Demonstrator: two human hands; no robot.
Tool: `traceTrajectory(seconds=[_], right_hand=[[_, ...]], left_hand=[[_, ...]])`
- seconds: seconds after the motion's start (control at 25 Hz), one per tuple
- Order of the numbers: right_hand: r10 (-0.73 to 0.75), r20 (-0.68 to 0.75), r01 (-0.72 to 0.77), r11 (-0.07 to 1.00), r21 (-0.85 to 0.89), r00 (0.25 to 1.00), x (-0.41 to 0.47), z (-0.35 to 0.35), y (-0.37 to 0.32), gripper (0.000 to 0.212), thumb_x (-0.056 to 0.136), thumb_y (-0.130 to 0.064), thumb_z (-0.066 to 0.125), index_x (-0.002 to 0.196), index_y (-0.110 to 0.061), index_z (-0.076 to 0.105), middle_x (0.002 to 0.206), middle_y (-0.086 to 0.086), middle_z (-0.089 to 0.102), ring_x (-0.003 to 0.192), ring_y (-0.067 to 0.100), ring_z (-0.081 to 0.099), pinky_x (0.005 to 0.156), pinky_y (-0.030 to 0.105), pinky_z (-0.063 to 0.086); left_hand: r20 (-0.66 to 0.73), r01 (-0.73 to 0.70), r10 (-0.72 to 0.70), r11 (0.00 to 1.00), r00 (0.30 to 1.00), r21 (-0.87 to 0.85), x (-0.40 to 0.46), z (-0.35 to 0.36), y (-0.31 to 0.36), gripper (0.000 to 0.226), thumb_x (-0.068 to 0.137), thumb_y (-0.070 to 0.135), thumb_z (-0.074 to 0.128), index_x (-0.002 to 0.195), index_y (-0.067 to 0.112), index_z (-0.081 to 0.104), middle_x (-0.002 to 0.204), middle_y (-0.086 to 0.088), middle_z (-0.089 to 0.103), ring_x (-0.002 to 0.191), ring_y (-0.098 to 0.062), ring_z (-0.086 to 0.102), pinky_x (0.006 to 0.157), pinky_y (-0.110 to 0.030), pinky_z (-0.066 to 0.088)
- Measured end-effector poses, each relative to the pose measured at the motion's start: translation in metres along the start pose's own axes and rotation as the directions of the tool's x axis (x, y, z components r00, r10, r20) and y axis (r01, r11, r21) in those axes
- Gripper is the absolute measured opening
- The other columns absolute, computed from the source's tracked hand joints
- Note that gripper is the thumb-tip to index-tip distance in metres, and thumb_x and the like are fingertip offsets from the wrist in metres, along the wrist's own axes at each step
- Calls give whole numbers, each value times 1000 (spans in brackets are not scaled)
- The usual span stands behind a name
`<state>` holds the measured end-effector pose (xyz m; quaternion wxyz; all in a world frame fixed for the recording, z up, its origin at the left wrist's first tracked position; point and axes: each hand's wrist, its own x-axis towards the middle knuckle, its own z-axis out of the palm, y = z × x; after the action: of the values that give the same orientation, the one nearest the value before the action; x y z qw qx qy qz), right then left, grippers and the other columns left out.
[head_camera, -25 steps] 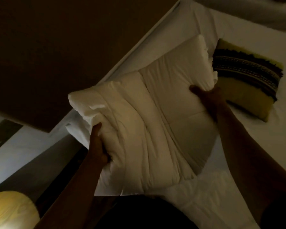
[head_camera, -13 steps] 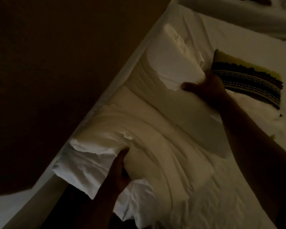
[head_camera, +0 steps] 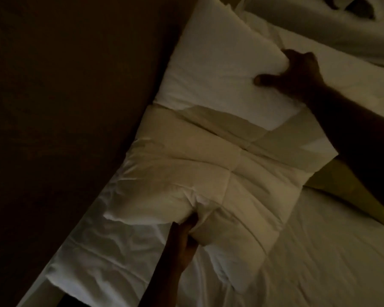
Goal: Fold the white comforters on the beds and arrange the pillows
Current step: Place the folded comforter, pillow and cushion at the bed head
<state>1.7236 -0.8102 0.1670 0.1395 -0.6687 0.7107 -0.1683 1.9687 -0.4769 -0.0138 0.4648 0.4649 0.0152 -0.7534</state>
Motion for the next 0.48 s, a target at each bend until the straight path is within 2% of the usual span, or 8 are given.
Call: traceTrajectory(seconds=[0.12, 0.16, 0.2, 0.24, 0.28, 0.36, 0.4, 0.48], right_hand=[[45, 45, -35, 981, -192, 998, 24, 70, 33, 104, 71, -86, 48, 154, -32, 17, 159, 6, 28, 145, 36, 23, 120, 55, 12], [61, 126, -32, 975, -220, 990, 17, 96, 47, 100, 75, -83, 46, 155, -32, 14, 162, 6, 22, 146, 35, 20, 119, 57, 10], [69, 198, -22, 973, -229, 978, 1, 121, 62, 96, 79, -80, 45, 155, -33, 13, 163, 5, 18, 147, 35, 18, 118, 59, 10], [81, 241, -23, 972, -235, 967, -21, 143, 78, 92, 82, -77, 44, 155, -32, 13, 164, 5, 16, 148, 35, 17, 118, 61, 10], [115, 259, -54, 971, -233, 959, -47, 164, 94, 89, 84, -74, 44, 155, -31, 13, 164, 5, 14, 149, 35, 15, 118, 61, 10], [240, 247, -196, 962, -189, 939, -107, 195, 122, 86, 88, -69, 44, 155, -26, 13, 165, 5, 9, 150, 32, 10, 119, 59, 9], [310, 206, -284, 947, -148, 928, -138, 205, 133, 85, 89, -66, 45, 155, -23, 14, 165, 6, 9, 151, 31, 9, 120, 57, 9], [477, 77, -480, 877, 25, 875, -197, 218, 149, 87, 88, -67, 45, 155, -20, 17, 163, 10, 12, 150, 30, 13, 121, 52, 13]], left_hand=[[-47, 264, -295, 906, 954, -332, 41, -57, -23, 49, 87, 10, 64, 114, 51, 66, 108, 17, 70, 106, -7, 63, 94, -36, 50], [-145, 206, -292, 878, 945, -432, 49, -72, -25, 47, 86, 13, 64, 115, 51, 64, 106, 16, 68, 103, -10, 62, 89, -35, 50], [-233, 188, -328, 861, 915, -473, 45, -81, -21, 37, 87, 16, 60, 117, 37, 66, 109, 3, 67, 103, -21, 61, 87, -39, 49], [-319, 101, -194, 954, 928, -284, 41, -86, -22, 30, 88, 17, 57, 116, 23, 66, 113, -9, 66, 103, -32, 61, 90, -45, 48], [-348, 58, -124, 979, 929, -193, 41, -89, -12, 28, 86, 20, 57, 112, 16, 66, 114, -16, 65, 103, -36, 61, 94, -52, 46], [-430, -22, -58, 984, 901, -178, 48, -94, 13, 29, 76, 32, 68, 100, 17, 70, 102, -15, 66, 93, -35, 61, 92, -54, 44], [-431, -74, -14, 980, 902, -187, 52, -99, 26, 36, 74, 43, 71, 101, 19, 71, 100, -12, 67, 89, -34, 62, 87, -51, 45], [-386, -163, 103, 979, 917, -126, 64, -104, 48, 66, 74, 68, 67, 123, 24, 65, 116, -13, 68, 100, -39, 62, 83, -51, 44]])
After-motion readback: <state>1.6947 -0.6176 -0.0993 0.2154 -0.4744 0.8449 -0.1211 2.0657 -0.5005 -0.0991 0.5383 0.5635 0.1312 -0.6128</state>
